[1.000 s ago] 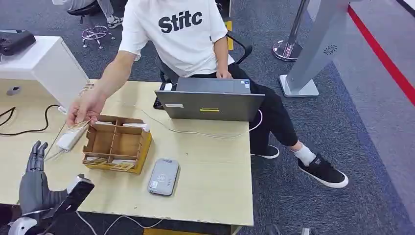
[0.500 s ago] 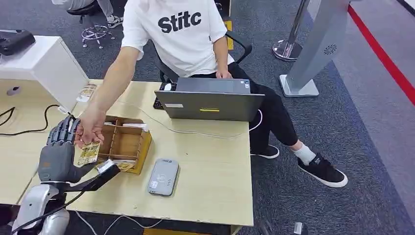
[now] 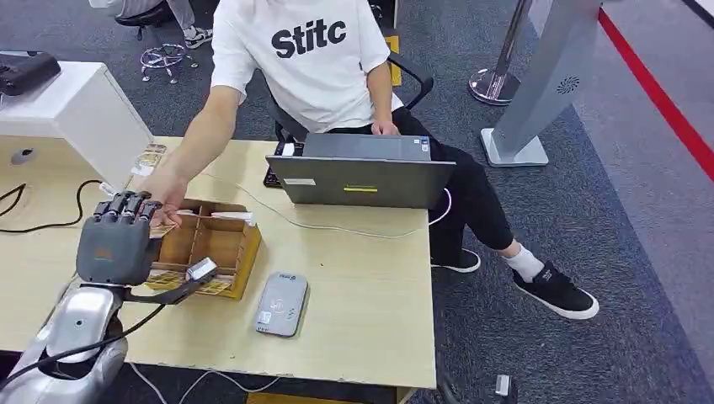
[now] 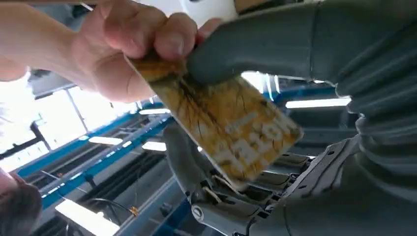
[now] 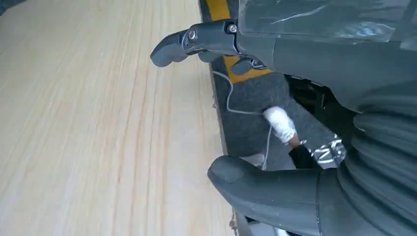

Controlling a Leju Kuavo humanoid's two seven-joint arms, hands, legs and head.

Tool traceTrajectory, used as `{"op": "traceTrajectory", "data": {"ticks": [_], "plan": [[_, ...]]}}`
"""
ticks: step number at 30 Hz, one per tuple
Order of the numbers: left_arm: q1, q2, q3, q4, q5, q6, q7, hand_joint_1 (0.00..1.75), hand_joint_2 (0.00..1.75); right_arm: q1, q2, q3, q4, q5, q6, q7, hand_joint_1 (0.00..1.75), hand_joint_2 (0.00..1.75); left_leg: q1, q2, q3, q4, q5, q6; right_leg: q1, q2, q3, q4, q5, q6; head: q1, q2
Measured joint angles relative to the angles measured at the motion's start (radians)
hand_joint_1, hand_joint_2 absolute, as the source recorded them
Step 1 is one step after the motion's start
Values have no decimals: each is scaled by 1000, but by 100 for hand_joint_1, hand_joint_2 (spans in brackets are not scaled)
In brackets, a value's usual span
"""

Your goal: Pass the card to the sensor for recognition and then transmit it.

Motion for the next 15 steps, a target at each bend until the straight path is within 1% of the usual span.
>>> {"op": "traceTrajectory", "data": {"ticks": [3,13,14,15], "plan": [[-11,2,-7,-3,-23,-7,14,175,175,0,1,1,1,-8,2,5,0,175,0,0,0,0,0,0,0,0,0,0,0,0,0,0],[-27,7,-19,-8,-27,-8,18,175,175,-1,2,2,5,-13,2,6,0,175,0,0,0,0,0,0,0,0,0,0,0,0,0,0],[-27,6,-19,-8,-28,-8,4,175,175,-1,3,3,5,-15,2,5,0,175,0,0,0,0,0,0,0,0,0,0,0,0,0,0],[-27,0,-19,-8,-28,-8,-35,175,175,-1,3,3,5,-17,2,5,0,175,0,0,0,0,0,0,0,0,0,0,0,0,0,0]]}}
